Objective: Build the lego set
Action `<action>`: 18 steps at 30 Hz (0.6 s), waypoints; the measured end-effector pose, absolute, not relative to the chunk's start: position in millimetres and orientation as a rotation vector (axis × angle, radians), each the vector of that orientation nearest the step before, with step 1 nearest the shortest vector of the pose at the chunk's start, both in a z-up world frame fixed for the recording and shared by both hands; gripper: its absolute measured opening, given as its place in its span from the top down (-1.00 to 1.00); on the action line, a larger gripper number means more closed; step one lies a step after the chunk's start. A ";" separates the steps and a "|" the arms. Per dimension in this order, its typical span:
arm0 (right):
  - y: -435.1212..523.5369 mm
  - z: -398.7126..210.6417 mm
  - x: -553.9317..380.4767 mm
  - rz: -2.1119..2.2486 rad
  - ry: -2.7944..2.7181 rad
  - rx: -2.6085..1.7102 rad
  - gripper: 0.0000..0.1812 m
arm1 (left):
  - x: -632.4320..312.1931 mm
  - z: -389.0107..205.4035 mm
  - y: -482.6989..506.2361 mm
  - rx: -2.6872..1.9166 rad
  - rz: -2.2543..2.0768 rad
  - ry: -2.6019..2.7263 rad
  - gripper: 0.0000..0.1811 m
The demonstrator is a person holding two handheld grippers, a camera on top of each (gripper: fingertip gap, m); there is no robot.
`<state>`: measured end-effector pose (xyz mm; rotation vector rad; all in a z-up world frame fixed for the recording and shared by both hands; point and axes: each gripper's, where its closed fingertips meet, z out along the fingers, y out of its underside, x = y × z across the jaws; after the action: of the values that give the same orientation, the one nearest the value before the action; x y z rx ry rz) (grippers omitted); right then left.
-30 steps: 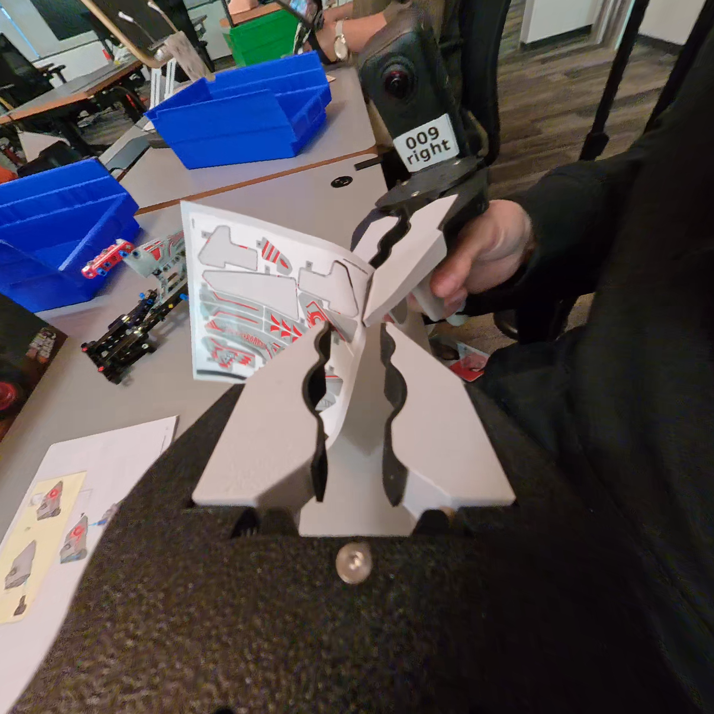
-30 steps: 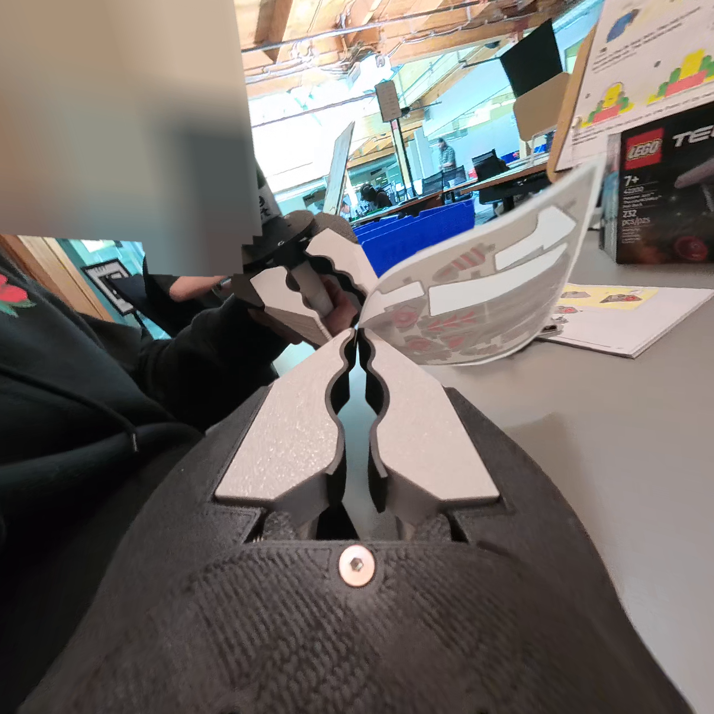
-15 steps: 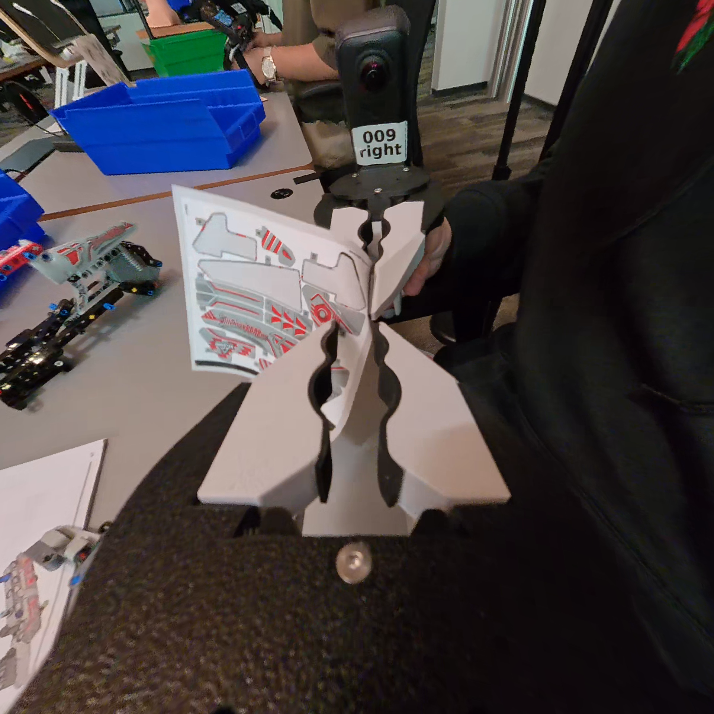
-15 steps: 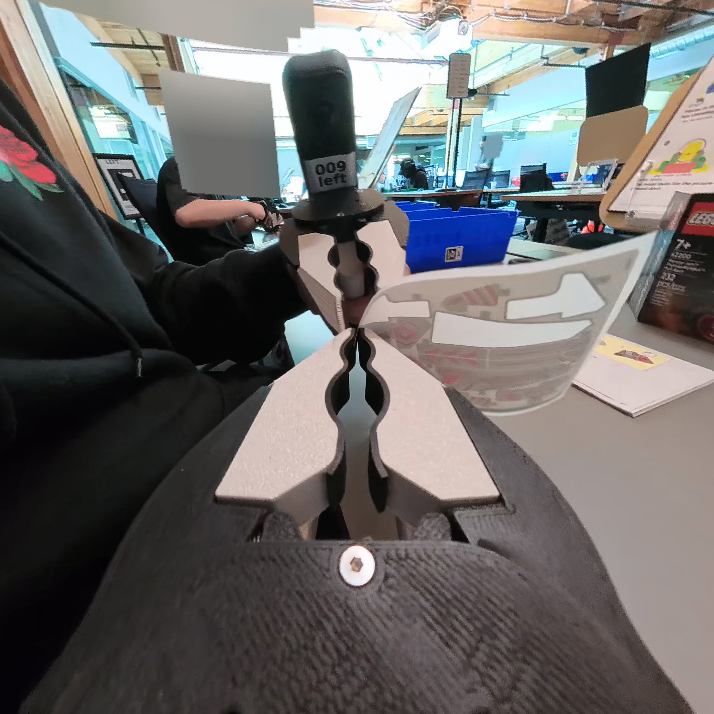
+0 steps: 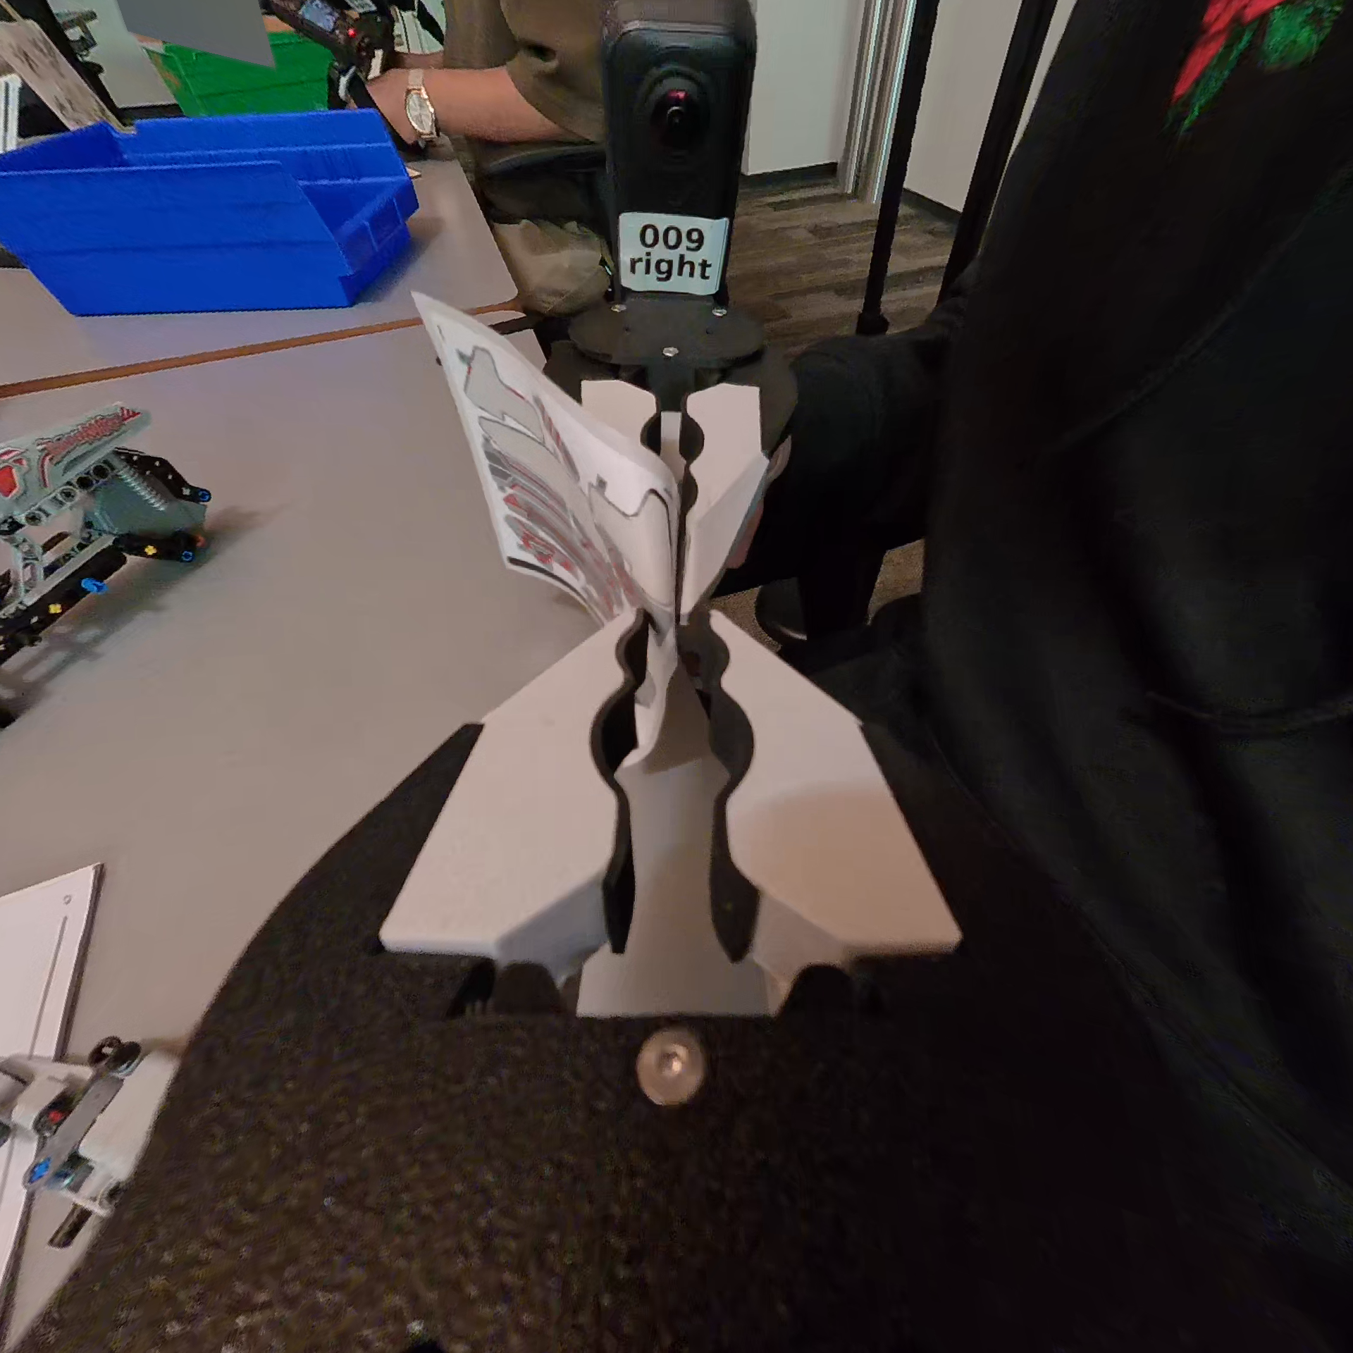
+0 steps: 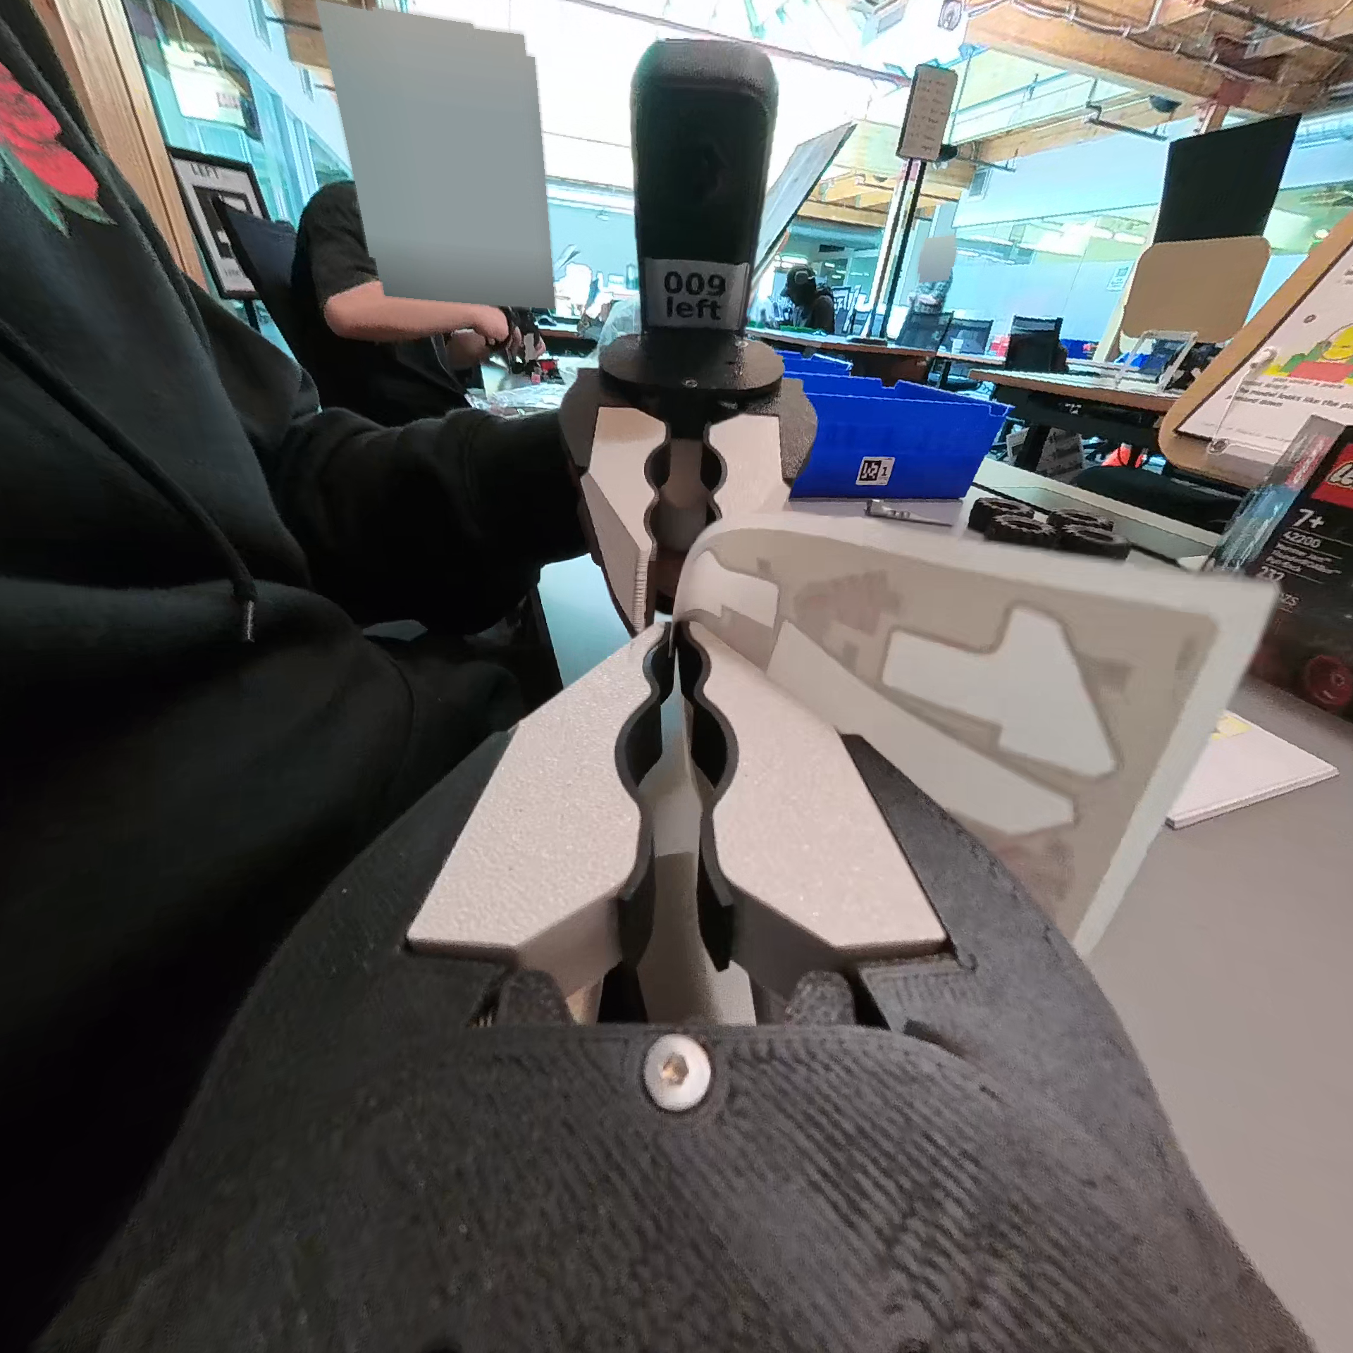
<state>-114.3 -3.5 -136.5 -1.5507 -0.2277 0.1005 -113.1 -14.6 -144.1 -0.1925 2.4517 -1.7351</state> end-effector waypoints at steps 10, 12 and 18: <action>-2.2 -143.9 -114.2 0.081 -0.242 -1.588 1.00 | -109.7 -151.3 -9.6 -0.179 -1.627 2.455 0.93; -1.8 -144.3 -113.8 0.076 -0.239 -1.591 1.00 | -109.7 -151.5 -9.4 -0.187 -1.636 2.455 0.93; -1.3 -147.8 -114.3 0.068 -0.251 -1.615 1.00 | -111.4 -155.2 -9.4 -0.189 -1.618 2.478 0.95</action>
<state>-114.3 -1.3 -147.8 -1.6151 -0.2507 0.0681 -111.4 -9.4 -155.2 -0.1891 2.4777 -1.6176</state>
